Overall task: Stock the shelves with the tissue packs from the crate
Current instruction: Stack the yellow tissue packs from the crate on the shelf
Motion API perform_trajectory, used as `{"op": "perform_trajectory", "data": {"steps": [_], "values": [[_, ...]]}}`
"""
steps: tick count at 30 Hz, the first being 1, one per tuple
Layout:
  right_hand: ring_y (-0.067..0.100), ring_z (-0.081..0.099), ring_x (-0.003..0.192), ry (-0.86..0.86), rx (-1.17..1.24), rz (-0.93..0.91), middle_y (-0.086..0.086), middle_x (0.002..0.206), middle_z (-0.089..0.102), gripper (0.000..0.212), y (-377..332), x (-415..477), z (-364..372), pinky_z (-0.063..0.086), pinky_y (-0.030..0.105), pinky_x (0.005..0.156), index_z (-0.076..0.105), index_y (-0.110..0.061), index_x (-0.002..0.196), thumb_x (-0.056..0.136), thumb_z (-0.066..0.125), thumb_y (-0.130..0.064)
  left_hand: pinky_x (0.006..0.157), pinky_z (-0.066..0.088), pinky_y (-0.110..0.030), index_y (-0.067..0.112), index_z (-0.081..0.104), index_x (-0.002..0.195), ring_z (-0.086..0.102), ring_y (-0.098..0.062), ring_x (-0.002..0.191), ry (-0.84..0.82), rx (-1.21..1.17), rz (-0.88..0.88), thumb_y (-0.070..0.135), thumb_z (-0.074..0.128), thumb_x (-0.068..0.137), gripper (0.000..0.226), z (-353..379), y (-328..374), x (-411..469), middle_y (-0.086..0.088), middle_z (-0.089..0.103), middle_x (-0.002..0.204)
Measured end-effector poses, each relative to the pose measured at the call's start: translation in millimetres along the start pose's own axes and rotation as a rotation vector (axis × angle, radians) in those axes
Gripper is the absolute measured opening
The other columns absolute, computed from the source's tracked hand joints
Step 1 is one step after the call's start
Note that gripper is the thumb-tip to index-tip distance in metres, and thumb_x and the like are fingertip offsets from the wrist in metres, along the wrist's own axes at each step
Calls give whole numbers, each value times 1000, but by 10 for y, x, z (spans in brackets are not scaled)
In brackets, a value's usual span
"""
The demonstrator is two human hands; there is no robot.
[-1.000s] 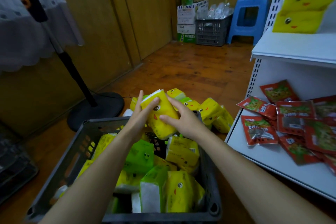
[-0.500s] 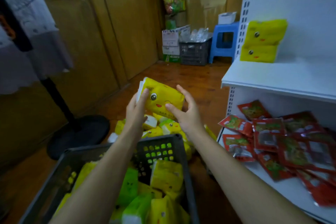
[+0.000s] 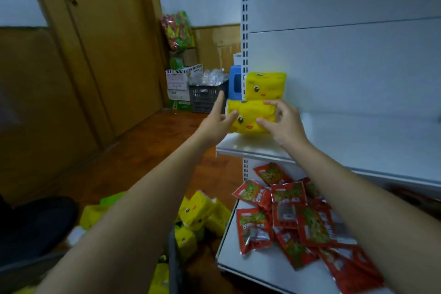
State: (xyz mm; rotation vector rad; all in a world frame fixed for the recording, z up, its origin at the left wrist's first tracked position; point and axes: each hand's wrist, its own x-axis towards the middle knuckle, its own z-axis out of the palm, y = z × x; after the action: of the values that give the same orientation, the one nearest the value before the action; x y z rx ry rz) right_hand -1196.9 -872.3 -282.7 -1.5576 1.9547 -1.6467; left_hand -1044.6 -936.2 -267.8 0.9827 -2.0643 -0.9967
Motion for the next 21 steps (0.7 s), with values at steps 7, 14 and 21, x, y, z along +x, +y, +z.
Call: {"op": "perform_trajectory", "data": {"steps": [7,14,21], "values": [[23,49,110,-127,-169,62,11,133,34,54,336,150,-35,33,19,83,48,-17,126,79,72,-20,94,38,-37,43,-4,146,48,-33,124,-14,340,-66,66,21,90,66,368,-302,136,-13,42,144],[30,47,118,-63,-184,86,13,135,36,52,432,333,103,37,30,95,45,-16,129,82,68,-18,94,39,-34,12,38,140,45,-24,124,148,392,-157,52,44,92,63,490,-460,41,-10,46,140],[30,48,116,-15,-176,111,11,132,40,52,524,445,171,42,36,93,46,-20,128,81,69,-24,91,44,-37,16,43,138,48,-22,122,240,426,-116,57,47,89,64,523,-571,35,-5,49,138]]}}
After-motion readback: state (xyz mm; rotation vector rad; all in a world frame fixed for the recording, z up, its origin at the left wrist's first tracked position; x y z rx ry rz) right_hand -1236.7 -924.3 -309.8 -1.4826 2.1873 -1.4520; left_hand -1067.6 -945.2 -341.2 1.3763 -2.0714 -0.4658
